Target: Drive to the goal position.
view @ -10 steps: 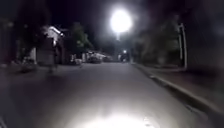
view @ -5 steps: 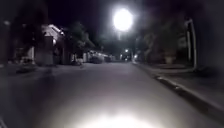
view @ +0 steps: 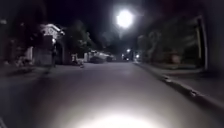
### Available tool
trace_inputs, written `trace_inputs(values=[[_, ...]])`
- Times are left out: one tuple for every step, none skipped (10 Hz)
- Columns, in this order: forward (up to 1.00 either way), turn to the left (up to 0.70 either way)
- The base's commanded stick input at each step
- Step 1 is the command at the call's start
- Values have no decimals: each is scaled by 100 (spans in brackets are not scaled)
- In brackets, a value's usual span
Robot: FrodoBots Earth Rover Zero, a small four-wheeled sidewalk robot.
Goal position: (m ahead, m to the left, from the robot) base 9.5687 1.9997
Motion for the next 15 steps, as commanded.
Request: trace_inputs(values=[[100,-17],[100,0],[100,0],[100,0],[100,-40],[100,-40],[100,-40],[100,-22],[100,0],[100,0],[100,0],[100,0],[100,0],[100,0],[100,0]])
